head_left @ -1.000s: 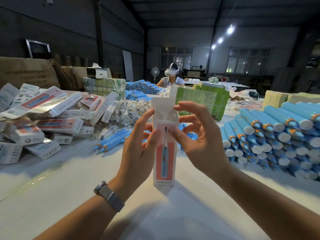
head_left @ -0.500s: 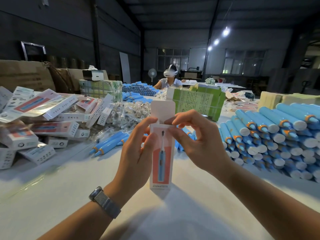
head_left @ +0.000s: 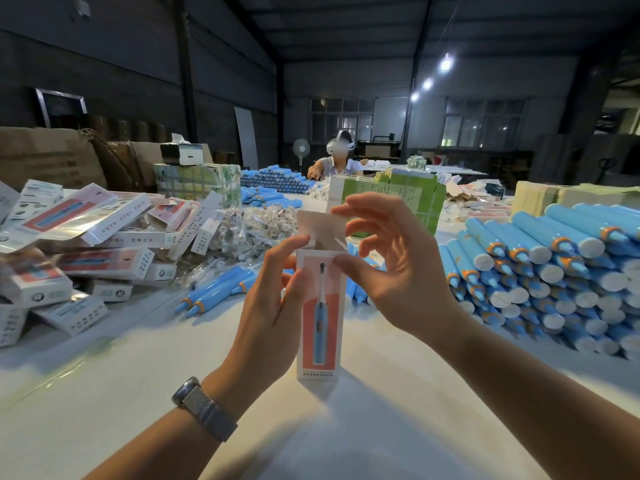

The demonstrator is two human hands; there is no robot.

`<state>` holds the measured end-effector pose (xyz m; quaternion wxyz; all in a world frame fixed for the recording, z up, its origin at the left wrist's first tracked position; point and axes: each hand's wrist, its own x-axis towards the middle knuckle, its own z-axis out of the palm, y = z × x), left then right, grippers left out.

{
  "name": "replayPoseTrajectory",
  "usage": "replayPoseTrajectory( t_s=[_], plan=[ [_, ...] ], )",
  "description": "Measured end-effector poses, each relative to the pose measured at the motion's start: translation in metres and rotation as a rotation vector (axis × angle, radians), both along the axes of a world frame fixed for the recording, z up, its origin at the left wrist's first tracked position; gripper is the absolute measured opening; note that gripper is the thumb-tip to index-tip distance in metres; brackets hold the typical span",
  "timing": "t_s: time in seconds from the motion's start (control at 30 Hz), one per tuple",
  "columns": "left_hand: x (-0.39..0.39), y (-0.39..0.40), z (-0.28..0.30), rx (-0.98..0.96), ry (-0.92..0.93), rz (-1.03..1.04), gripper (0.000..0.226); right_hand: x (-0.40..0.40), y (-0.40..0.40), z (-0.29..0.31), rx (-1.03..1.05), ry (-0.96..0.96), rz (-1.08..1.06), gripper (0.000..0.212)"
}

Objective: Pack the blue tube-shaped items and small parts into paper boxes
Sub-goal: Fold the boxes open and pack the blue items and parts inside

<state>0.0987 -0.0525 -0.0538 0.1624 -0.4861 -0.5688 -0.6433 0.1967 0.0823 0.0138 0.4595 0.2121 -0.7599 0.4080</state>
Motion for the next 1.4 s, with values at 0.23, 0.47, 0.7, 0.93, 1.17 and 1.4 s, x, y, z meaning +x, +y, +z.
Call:
replayPoseTrajectory(
  t_s=[0.23, 0.47, 0.7, 0.93, 1.17, 1.4],
  plan=[
    [-0.005, 0.0, 0.001, -0.028, -0.014, -0.009, 0.037, -0.001, -0.001, -0.003, 0.006, -0.068, -0.094, 0.027],
    [0.001, 0.0, 0.004, -0.058, 0.013, 0.037, 0.026, 0.006, -0.004, 0.007, 0.017, -0.124, -0.026, 0.019],
    [0.007, -0.002, 0.006, -0.059, 0.064, 0.068, 0.028, 0.005, -0.004, 0.006, 0.054, -0.155, -0.068, 0.039],
    [0.007, -0.002, 0.006, -0.065, 0.103, 0.104, 0.029, 0.007, -0.006, 0.009, 0.062, -0.174, -0.089, 0.044],
    [0.007, 0.0, 0.002, -0.062, 0.134, 0.128, 0.036, 0.01, -0.006, 0.01, 0.024, -0.175, -0.073, 0.036],
    [0.006, -0.001, 0.001, -0.074, 0.147, 0.129, 0.04, 0.011, -0.006, 0.012, 0.005, -0.174, -0.108, 0.028]
  ],
)
